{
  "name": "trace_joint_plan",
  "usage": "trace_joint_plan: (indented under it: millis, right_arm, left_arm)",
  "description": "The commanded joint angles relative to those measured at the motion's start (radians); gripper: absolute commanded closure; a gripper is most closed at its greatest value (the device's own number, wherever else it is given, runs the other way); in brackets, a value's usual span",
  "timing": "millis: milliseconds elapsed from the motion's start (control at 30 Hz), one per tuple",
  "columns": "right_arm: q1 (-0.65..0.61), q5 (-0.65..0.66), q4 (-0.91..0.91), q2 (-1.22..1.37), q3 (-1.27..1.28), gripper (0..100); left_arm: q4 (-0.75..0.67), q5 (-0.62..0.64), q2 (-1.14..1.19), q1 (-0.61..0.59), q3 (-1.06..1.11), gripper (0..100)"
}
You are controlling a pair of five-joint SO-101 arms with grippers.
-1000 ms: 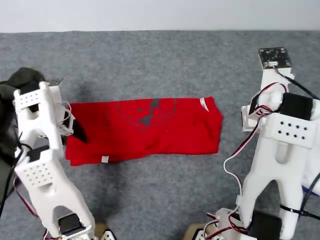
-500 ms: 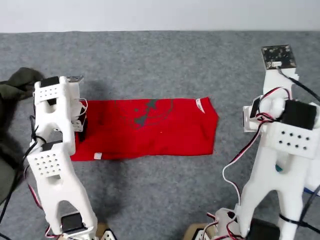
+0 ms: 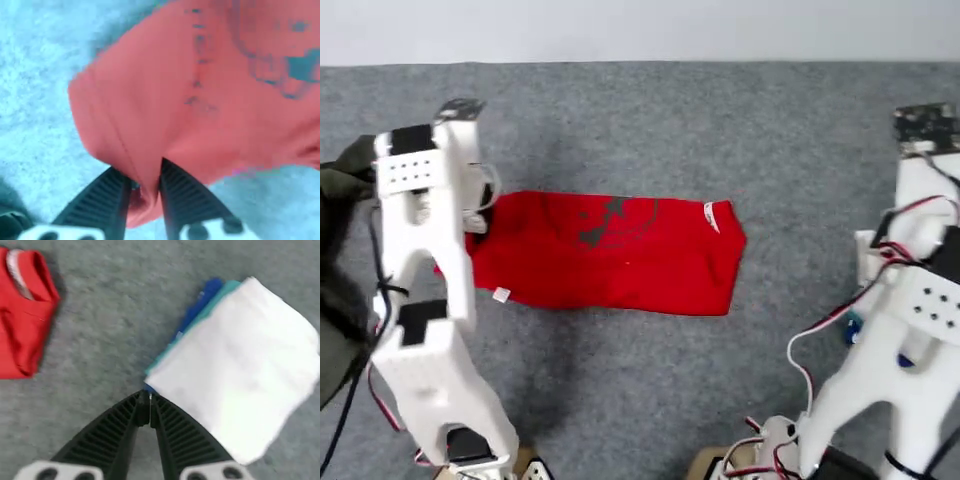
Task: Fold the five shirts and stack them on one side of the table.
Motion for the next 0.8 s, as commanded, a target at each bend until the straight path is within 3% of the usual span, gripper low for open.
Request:
trace_joint_plan:
  millis: [0, 367, 767]
  right_arm:
    - [0.088, 0.063, 0.005, -0.025, -0.055, 99.0]
    - [0.236, 0.175, 0.013, -0.035, 0.02, 99.0]
    - [0.332, 0.258, 0.013, -0.035, 0.091, 99.0]
  left_arm:
    - [0.032, -0.002, -0.163, 0.138, 0.028, 100]
    - [0.031, 0.087, -0.092, 0.537, -0.182, 100]
    - [0.029, 0.141, 0.255, 0.792, -0.522, 100]
